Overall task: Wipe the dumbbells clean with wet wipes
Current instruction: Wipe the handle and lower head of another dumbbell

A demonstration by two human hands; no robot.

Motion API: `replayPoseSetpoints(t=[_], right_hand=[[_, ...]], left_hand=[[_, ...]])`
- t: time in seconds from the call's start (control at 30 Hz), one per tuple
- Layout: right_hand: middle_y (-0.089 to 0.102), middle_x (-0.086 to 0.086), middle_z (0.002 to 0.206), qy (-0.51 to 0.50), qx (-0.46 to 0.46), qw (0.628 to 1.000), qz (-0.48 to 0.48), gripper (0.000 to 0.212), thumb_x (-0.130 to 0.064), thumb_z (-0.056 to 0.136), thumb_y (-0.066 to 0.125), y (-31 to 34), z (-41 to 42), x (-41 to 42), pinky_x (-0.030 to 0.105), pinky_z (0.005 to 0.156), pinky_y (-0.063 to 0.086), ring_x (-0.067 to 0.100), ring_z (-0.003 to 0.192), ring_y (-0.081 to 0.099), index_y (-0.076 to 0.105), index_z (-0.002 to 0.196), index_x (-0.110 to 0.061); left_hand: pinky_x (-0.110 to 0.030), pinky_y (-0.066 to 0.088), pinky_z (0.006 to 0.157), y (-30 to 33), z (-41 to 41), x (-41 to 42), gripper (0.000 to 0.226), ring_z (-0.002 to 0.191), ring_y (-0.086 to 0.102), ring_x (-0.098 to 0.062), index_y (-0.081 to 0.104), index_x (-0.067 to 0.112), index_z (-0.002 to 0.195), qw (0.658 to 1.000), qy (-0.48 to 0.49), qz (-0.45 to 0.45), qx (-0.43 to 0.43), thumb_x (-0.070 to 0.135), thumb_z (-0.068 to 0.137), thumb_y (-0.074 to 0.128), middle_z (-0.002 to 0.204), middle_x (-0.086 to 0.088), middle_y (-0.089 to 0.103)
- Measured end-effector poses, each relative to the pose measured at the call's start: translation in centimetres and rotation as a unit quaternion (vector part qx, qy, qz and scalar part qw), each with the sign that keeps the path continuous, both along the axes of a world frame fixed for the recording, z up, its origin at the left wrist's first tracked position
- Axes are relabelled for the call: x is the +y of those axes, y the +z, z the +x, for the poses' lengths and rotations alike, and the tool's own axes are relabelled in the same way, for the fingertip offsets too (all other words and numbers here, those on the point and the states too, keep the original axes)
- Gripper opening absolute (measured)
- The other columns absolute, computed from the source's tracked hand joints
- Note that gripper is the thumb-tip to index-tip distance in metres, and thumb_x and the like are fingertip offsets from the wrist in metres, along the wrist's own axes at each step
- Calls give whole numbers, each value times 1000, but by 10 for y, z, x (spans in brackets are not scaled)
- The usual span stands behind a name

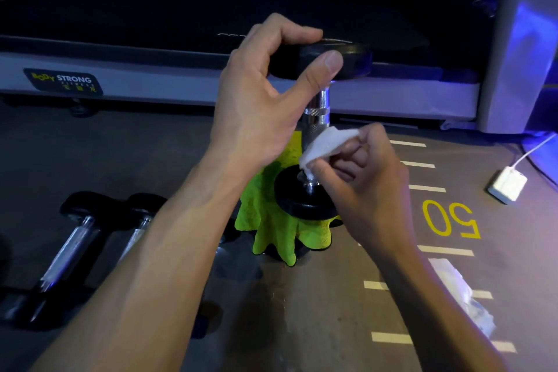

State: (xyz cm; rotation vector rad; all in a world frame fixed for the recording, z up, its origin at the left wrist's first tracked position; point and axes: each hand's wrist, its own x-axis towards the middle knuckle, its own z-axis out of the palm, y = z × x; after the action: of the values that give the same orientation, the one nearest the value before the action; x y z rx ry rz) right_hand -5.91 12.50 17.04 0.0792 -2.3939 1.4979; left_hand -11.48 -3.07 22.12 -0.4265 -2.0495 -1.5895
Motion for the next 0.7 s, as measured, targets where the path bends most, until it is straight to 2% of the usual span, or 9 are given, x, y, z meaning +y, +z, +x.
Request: replayPoseSetpoints(t=[0.07, 0.13, 0.2, 0.3, 0.37, 0.43, 0.53, 0.63, 0.7], right_hand=[[75, -6, 86, -7, -6, 1000, -17, 44, -27, 77, 84, -1, -8, 0, 44, 71, 63, 8, 79, 76, 47, 100, -22], [74, -11, 84, -6, -28, 1000, -3, 52, -30, 76, 88, 1, -18, -1, 33, 71, 60, 4, 77, 74, 49, 111, -24], [70, -13, 79, 5, -54, 998, 32, 41, -33, 78, 85, 5, -27, -6, 20, 64, 52, -2, 72, 67, 57, 106, -25], [74, -2, 82, 58, -134, 989, 36, 24, -33, 78, 76, 5, -41, -13, 31, 69, 56, 13, 75, 70, 66, 96, -20], [75, 1, 89, 95, -160, 981, 61, 30, -30, 74, 73, 4, -43, -11, 38, 77, 57, 20, 84, 71, 65, 101, -20], [73, -1, 96, 111, -155, 976, 108, 37, -28, 75, 75, 2, -40, -6, 39, 82, 57, 18, 89, 68, 61, 109, -21], [68, -5, 99, 95, -153, 975, 128, 39, -21, 84, 79, -2, -28, -6, 21, 73, 49, 14, 92, 62, 56, 115, -16], [58, 2, 106, 53, -124, 970, 204, 38, -30, 84, 81, -1, -17, -11, 25, 71, 37, 22, 100, 54, 53, 106, -16], [60, -5, 98, 51, -92, 979, 176, 27, -23, 84, 80, 3, -8, -13, 18, 68, 38, 15, 92, 57, 54, 91, -22]], left_hand=[[-50, 54, 97, 0, 0, 1, 20, 100, 68, -15, 66, 32, 106, 1000, 6, -5, 2, 43, 93, 76, 107, -2, 72], [-52, 54, 97, -1, -1, 1, 21, 101, 69, -17, 66, 32, 106, 1000, 11, -6, 2, 43, 93, 76, 107, 0, 72], [-51, 54, 97, -1, -1, 1, 21, 101, 68, -16, 65, 31, 107, 1000, 11, -6, 4, 42, 93, 75, 107, 0, 72], [-50, 54, 97, -1, -1, 1, 21, 101, 68, -16, 65, 30, 108, 1000, 8, -11, 2, 42, 94, 75, 107, -1, 71], [-50, 54, 97, -1, -2, -1, 21, 101, 67, -15, 65, 30, 108, 1000, 5, -10, -1, 41, 94, 75, 108, -2, 71], [-48, 55, 97, -1, -3, -3, 21, 100, 66, -13, 65, 28, 107, 1000, 7, -6, -3, 40, 94, 75, 107, -3, 71], [-44, 55, 95, -2, -3, -3, 20, 98, 66, -11, 66, 28, 107, 1000, 5, 1, -4, 39, 94, 76, 106, -3, 71], [-48, 54, 96, -2, -2, 1, 19, 99, 67, -12, 65, 30, 106, 1000, 3, 2, 1, 41, 94, 76, 105, -1, 71], [-50, 54, 96, -2, -3, 2, 19, 99, 67, -13, 65, 31, 106, 1000, 4, 1, 2, 41, 93, 76, 105, 1, 70]])
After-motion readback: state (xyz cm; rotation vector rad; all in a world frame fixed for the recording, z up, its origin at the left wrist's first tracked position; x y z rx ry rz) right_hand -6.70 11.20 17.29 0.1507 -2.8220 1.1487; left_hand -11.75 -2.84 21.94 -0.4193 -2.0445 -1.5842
